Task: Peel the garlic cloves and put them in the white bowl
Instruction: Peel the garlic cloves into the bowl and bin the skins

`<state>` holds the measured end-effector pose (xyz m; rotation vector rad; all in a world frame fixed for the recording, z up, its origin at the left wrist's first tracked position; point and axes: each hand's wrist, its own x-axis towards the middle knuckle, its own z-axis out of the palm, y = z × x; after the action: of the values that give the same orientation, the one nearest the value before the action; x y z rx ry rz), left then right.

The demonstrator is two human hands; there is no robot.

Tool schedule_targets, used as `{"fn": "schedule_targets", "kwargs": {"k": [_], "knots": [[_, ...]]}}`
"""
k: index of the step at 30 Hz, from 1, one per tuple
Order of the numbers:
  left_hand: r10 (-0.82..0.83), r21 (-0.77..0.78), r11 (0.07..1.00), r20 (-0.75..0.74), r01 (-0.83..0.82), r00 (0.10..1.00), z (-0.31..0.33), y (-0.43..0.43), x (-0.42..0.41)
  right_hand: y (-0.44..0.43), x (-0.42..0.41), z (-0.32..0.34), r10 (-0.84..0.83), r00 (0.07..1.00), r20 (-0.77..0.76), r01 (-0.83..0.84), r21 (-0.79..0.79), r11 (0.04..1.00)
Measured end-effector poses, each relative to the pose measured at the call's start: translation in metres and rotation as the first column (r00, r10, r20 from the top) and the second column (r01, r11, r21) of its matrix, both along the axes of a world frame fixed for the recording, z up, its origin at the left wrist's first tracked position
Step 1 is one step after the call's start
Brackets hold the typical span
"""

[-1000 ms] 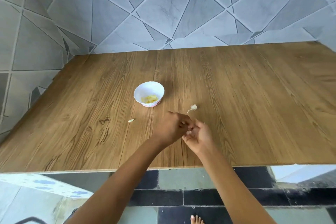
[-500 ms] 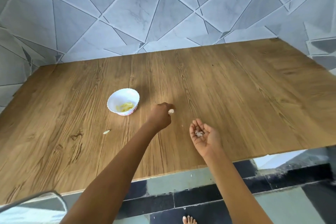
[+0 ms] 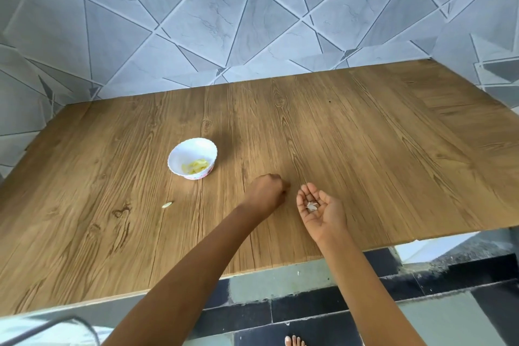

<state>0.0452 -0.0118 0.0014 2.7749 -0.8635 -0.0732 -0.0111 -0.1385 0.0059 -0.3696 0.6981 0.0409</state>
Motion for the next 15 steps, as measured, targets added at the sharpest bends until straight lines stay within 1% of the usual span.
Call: {"fn": "schedule_targets", "kwargs": {"k": [1,2,4,6,8,10,13,15], "knots": [[0.036,-0.045,0.998,-0.027,-0.037,0.999,0.003,0.006,0.003,0.002,0.000,0.001,0.013,1.000,0.002,-0.013,-0.002,1.000],[0.077,-0.127,0.988,-0.069,-0.085,0.995,0.006,0.014,0.007,0.005,0.000,0.002,0.028,1.000,0.005,-0.028,-0.001,1.000],[0.116,-0.331,0.931,-0.137,-0.156,0.984,0.021,0.034,0.009,0.013,0.001,0.005,0.080,0.997,0.008,-0.080,0.002,0.997],[0.056,-0.447,0.885,-0.177,-0.131,0.983,0.039,0.046,0.003,0.024,0.002,0.009,0.139,0.990,-0.001,-0.139,0.018,0.990],[-0.048,-0.448,0.893,-0.195,-0.046,0.980,0.050,0.048,-0.011,0.038,0.002,0.013,0.189,0.982,-0.008,-0.188,0.067,0.980],[-0.097,-0.421,0.907,-0.216,-0.003,0.971,0.050,0.046,-0.027,0.051,0.001,0.014,0.224,0.974,-0.017,-0.222,0.094,0.970],[-0.086,-0.426,0.904,-0.238,-0.025,0.967,0.047,0.055,-0.046,0.067,-0.001,0.012,0.278,0.960,-0.018,-0.275,0.106,0.956],[-0.037,-0.486,0.869,-0.254,-0.094,0.966,0.050,0.066,-0.050,0.073,-0.002,0.012,0.302,0.953,-0.019,-0.296,0.138,0.945]]}}
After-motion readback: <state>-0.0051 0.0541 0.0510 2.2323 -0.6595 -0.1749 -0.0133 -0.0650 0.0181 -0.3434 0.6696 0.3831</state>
